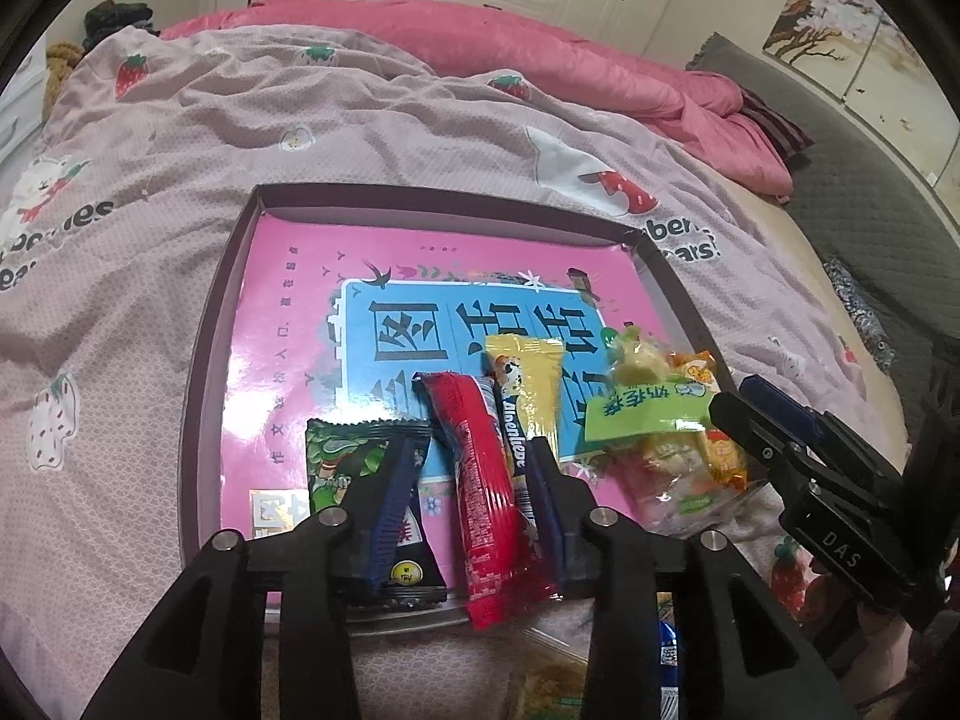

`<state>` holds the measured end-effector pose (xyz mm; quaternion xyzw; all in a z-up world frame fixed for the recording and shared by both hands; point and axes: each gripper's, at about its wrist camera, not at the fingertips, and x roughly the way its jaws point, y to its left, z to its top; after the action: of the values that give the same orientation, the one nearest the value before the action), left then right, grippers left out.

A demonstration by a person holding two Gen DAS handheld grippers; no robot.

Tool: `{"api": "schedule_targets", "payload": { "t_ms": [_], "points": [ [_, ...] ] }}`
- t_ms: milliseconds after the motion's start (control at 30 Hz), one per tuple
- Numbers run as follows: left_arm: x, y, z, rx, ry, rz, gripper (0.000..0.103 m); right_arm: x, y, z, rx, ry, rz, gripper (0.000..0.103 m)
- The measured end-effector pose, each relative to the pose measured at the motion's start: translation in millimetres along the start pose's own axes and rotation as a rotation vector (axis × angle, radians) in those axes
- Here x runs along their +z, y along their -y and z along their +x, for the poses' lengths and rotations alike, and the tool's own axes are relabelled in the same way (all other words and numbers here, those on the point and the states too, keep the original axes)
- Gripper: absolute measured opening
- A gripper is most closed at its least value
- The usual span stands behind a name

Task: Organize snacks
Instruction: 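Lower the red wafer stick and clear bag onto the pink book and open both grippers, then withdraw both grippers from the tray toward the snacks on the bed cover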

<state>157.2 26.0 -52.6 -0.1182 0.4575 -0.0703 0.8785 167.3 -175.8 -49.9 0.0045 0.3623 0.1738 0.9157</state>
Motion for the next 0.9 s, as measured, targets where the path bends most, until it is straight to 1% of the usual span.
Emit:
{"api": "schedule_targets", "payload": {
  "t_ms": [100, 167, 267, 300, 367, 500, 633, 733, 900],
  "points": [
    [1, 0, -2, -0.005, 0.004, 0.000, 0.044, 1, 0, -2, 0.002, 0.010, 0.001, 0.046],
    [1, 1, -5, -0.010, 0.010, -0.001, 0.050, 1, 0, -4, 0.003, 0.018, -0.001, 0.046],
    [3, 2, -9, -0.013, 0.017, 0.001, 0.052, 2, -1, -6, 0.004, 0.027, -0.002, 0.047],
    [3, 2, -11, -0.012, 0.020, 0.001, 0.053, 2, -1, -7, 0.004, 0.033, -0.002, 0.049],
    [4, 3, -14, -0.013, 0.028, 0.001, 0.060, 3, -1, -10, 0.007, 0.045, -0.001, 0.051],
    [5, 5, -22, -0.013, 0.039, 0.004, 0.064, 4, -2, -17, 0.014, 0.067, -0.001, 0.053],
    [6, 7, -29, -0.016, 0.052, 0.010, 0.072, 6, -3, -25, 0.020, 0.088, -0.001, 0.058],
    [5, 8, -34, -0.017, 0.057, 0.011, 0.074, 6, -5, -32, 0.026, 0.103, -0.004, 0.060],
    [4, 9, -44, -0.016, 0.064, 0.013, 0.075, 6, -7, -41, 0.031, 0.116, -0.005, 0.061]
  ]
}}
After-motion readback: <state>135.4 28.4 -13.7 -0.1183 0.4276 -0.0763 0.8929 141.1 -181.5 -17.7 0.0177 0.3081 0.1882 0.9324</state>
